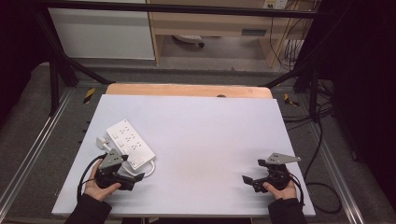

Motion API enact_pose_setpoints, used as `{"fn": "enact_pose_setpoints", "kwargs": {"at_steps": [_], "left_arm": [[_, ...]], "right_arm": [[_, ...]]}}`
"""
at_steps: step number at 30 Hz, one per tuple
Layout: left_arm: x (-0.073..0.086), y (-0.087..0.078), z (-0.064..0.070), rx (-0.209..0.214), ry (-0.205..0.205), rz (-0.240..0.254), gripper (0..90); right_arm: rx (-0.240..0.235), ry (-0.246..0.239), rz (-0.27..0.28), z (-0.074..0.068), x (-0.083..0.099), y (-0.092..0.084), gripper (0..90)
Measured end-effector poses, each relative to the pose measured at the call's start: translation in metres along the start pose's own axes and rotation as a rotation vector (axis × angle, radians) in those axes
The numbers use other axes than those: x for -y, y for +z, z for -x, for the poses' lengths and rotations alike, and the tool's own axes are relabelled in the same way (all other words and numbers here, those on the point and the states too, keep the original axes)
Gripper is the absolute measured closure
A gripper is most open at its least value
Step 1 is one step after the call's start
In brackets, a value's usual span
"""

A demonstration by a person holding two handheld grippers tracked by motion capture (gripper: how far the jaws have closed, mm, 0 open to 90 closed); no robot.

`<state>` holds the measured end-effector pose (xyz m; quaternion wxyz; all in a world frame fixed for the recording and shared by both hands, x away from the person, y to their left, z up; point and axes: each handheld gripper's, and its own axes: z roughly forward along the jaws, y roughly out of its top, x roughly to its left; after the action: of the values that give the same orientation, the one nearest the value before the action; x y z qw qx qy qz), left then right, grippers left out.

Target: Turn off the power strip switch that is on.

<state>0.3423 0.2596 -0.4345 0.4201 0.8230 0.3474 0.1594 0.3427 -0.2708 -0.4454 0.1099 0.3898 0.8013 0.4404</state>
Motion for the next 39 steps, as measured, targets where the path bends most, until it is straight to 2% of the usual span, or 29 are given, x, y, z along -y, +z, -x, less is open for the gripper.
{"fn": "enact_pose_setpoints", "kwargs": {"at_steps": [39], "left_arm": [[-0.0013, -0.0045, -0.0015, -0.011, 0.007, -0.003, 3.9]], "right_arm": [[0.000, 0.005, -0.012, 0.0000, 0.0007, 0.0016, 1.1]]}}
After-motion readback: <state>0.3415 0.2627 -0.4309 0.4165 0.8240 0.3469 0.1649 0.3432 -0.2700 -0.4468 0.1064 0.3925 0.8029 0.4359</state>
